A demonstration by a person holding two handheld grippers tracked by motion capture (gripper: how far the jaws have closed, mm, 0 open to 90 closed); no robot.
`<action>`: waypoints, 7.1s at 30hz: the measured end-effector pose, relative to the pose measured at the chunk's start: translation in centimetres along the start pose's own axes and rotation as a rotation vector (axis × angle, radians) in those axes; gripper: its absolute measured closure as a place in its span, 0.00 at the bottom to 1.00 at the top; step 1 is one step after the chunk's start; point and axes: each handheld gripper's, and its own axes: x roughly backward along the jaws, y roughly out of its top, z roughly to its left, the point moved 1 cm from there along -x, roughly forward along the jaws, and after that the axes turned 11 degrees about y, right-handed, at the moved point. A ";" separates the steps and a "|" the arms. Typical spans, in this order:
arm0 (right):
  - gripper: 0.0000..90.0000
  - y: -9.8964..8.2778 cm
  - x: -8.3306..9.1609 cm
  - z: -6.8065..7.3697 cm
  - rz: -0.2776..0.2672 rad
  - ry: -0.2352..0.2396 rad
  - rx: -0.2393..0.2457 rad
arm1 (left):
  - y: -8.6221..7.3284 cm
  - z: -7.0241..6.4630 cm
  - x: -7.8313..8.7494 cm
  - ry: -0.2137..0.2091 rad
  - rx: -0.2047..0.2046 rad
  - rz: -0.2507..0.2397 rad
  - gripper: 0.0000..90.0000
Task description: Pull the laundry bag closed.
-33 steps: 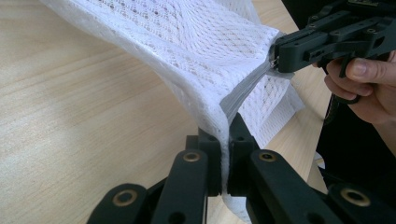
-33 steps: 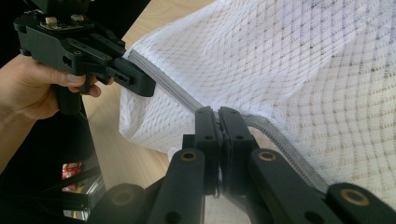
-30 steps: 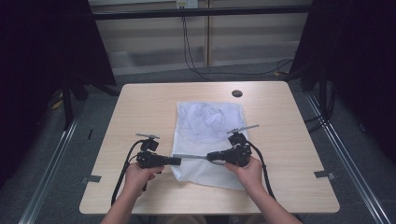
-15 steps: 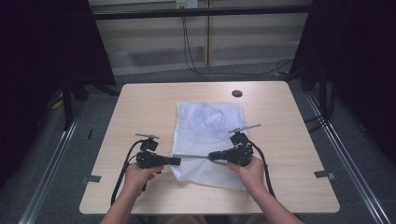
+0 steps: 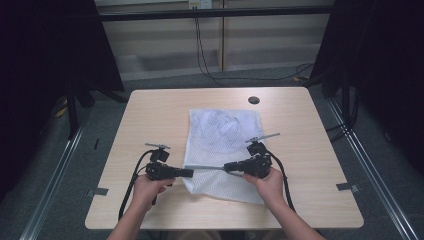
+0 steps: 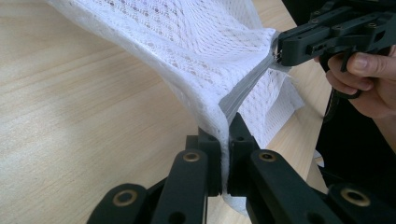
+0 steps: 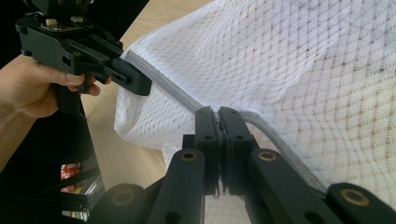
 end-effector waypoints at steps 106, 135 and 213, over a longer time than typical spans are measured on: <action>0.97 -1.9 5.7 -1.9 -0.015 -0.070 -0.048 | 0.0 0.7 0.6 -0.008 0.020 -0.005 0.98; 0.97 -2.5 6.8 -2.5 -0.043 -0.079 -0.063 | -0.1 0.6 0.6 0.004 0.010 -0.006 0.98; 0.97 -3.6 9.4 -3.3 -0.079 -0.111 -0.094 | 0.4 1.4 2.1 0.019 0.031 -0.058 0.98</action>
